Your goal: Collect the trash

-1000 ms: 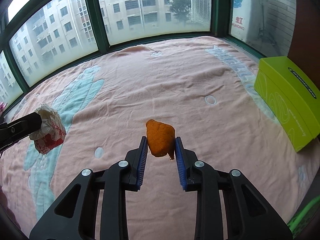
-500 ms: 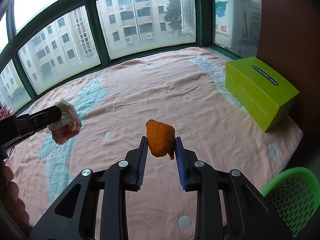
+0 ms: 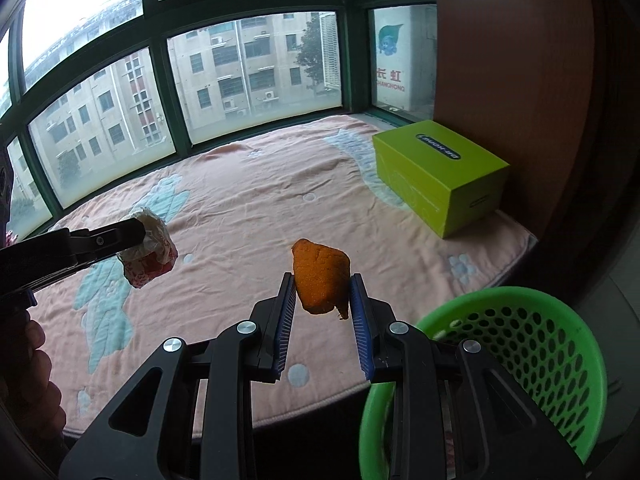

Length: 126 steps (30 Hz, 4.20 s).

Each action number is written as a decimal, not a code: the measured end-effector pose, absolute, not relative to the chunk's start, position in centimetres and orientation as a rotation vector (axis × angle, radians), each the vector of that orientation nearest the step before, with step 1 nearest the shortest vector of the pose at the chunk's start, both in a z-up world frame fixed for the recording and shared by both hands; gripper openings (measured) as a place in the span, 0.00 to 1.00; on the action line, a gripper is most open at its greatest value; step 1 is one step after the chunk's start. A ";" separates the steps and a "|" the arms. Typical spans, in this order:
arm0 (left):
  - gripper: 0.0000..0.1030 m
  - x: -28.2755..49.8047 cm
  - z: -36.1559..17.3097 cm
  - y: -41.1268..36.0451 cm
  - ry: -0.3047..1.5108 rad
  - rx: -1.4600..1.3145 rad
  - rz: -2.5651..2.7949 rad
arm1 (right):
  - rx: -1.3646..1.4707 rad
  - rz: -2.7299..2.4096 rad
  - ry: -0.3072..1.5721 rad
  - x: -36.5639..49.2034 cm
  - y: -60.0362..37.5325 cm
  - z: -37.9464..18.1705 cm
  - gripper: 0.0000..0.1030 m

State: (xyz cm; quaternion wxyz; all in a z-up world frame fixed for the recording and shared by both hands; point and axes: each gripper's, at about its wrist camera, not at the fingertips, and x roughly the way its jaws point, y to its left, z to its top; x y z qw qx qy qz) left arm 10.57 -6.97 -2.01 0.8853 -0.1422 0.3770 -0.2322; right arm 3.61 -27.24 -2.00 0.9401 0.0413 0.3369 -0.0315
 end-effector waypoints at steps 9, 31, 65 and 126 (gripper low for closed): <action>0.31 9.2 -1.4 -10.8 0.783 -0.250 -0.574 | 0.096 -0.173 0.680 -0.5 -30.9 -1.9 0.27; 0.31 5.6 0.2 -18.3 0.771 -0.148 -0.760 | 0.198 -0.399 0.684 -6.9 -37.9 -2.9 0.30; 0.34 2.3 0.4 -25.6 0.803 -0.043 -0.915 | 0.240 -0.548 0.598 -11.6 -41.6 -1.5 0.73; 0.93 4.0 1.0 -20.7 0.665 0.021 -0.632 | 0.218 -0.490 0.576 -9.8 -40.1 -0.4 0.86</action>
